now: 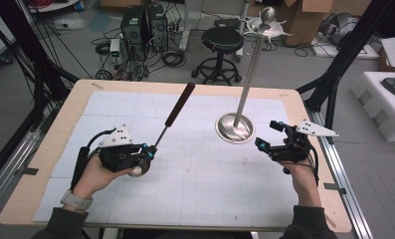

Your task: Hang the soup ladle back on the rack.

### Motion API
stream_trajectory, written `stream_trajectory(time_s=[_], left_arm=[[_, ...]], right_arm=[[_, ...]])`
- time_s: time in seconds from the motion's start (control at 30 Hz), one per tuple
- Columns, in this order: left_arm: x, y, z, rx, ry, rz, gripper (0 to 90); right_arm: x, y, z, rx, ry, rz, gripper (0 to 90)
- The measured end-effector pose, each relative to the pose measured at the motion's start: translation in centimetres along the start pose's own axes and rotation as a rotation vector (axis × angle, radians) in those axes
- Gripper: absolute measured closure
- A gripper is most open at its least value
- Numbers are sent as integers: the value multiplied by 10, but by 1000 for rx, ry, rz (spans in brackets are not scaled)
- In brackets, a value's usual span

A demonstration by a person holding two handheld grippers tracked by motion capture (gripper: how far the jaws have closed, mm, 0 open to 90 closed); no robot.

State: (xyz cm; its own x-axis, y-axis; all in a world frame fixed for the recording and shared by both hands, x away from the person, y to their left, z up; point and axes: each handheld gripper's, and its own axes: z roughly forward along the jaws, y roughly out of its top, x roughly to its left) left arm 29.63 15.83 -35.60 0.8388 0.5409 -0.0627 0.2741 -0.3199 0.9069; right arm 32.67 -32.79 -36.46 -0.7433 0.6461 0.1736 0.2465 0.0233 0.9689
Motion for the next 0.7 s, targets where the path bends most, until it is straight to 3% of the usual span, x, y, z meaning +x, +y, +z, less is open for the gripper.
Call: stream_trajectory(time_s=[0.3, 0.7], left_arm=[[-1, 20, 22, -125, -31, -33, 846], [0, 52, 28, -151, -11, 9, 846]], right_arm=[[-1, 2, -5, -22, -2, 6, 0], [-1, 3, -6, -34, 4, 6, 0]])
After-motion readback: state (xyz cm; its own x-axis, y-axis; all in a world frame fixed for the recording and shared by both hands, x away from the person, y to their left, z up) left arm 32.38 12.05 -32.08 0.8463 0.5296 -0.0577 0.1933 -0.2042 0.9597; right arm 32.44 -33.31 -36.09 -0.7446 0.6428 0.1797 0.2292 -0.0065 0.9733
